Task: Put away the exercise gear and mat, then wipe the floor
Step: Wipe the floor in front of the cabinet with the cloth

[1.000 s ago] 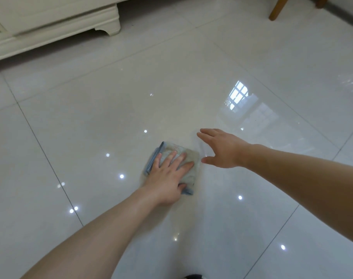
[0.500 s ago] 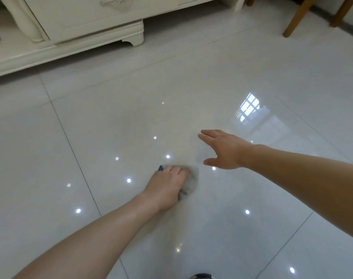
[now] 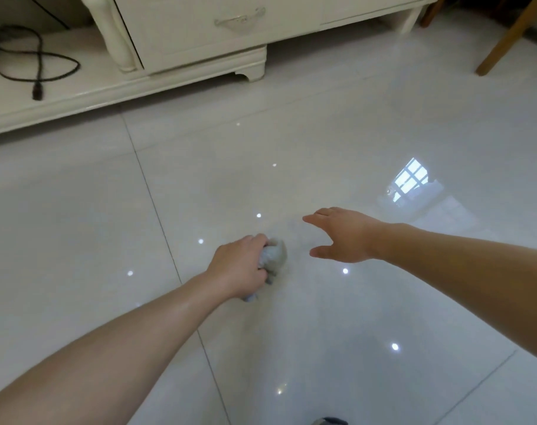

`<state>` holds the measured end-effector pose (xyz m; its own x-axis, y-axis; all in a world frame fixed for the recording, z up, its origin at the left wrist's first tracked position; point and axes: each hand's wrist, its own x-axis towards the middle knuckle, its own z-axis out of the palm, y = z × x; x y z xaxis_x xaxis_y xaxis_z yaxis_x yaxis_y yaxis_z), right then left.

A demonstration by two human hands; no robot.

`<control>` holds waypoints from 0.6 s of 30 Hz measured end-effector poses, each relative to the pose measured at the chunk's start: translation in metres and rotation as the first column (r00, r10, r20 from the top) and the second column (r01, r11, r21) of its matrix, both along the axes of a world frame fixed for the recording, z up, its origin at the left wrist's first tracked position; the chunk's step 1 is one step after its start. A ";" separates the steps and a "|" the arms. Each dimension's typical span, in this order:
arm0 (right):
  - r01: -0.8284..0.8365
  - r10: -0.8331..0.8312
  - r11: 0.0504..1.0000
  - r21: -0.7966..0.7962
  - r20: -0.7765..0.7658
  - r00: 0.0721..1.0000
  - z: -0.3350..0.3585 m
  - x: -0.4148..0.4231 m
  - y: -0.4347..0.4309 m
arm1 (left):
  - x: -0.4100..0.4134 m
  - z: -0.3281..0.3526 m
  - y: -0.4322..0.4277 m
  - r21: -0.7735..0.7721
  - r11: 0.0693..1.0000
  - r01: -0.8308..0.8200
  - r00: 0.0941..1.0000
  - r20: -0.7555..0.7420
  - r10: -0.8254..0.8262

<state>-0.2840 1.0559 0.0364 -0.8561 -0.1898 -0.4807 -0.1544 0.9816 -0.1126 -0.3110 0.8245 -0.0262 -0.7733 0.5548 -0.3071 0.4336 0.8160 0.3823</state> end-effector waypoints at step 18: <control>-0.131 0.129 0.991 0.029 0.045 0.991 0.017 -0.076 -0.102 | -0.062 0.057 -0.103 -0.120 0.984 -0.132 0.988 -0.091 0.122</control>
